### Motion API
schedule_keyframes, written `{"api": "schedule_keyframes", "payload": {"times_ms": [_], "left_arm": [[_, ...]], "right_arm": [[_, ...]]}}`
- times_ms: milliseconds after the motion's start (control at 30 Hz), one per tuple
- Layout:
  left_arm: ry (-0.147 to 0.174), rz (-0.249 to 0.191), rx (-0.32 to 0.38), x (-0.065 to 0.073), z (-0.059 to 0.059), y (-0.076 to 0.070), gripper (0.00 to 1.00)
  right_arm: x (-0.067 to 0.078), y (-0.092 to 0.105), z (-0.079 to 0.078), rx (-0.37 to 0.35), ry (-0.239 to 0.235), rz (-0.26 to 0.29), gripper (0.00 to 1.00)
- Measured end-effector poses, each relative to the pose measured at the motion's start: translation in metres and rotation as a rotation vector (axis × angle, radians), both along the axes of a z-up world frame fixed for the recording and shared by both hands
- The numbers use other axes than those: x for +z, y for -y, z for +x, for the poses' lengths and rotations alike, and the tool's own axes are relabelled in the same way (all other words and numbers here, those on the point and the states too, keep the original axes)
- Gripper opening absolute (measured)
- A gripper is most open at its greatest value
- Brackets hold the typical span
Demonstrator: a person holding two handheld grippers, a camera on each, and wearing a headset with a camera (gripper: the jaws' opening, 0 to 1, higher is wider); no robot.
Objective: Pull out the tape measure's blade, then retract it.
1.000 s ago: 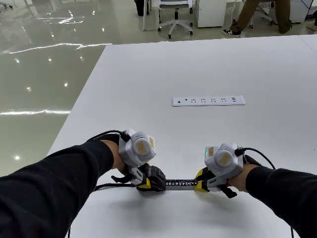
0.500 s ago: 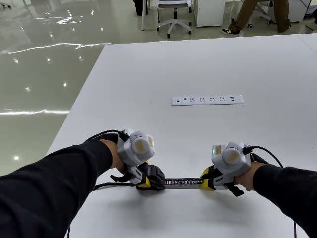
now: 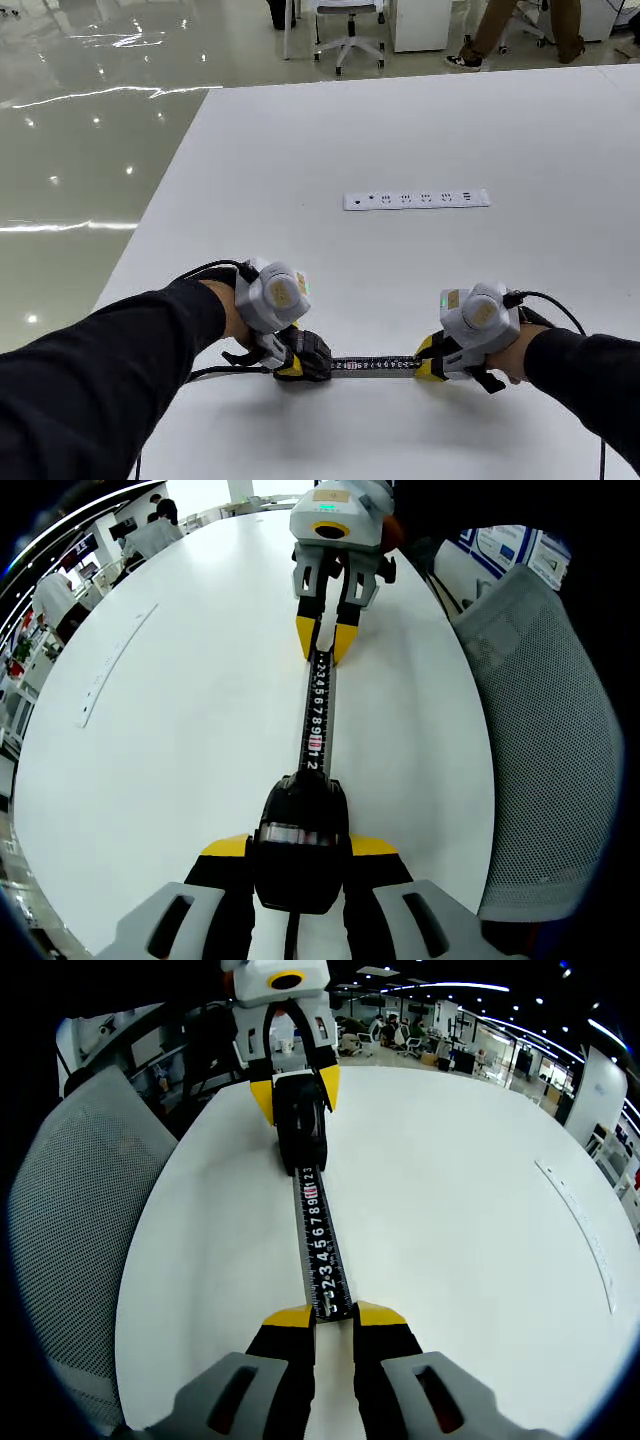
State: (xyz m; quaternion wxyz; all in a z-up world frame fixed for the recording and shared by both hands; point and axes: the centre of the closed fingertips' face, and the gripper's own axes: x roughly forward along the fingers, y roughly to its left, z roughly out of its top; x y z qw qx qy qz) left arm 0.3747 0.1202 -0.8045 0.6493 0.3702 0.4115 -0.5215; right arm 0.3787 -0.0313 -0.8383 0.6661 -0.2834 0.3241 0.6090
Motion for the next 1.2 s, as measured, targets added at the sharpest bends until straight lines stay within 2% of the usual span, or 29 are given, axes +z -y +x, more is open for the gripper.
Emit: {"api": "schedule_keyframes", "payload": {"times_ms": [1200], "left_arm": [[0.004, -0.005, 0.004, 0.000, 0.000, 0.000, 0.30]], "right_arm": [[-0.003, 0.037, 0.001, -0.043, -0.004, -0.020, 0.08]]}}
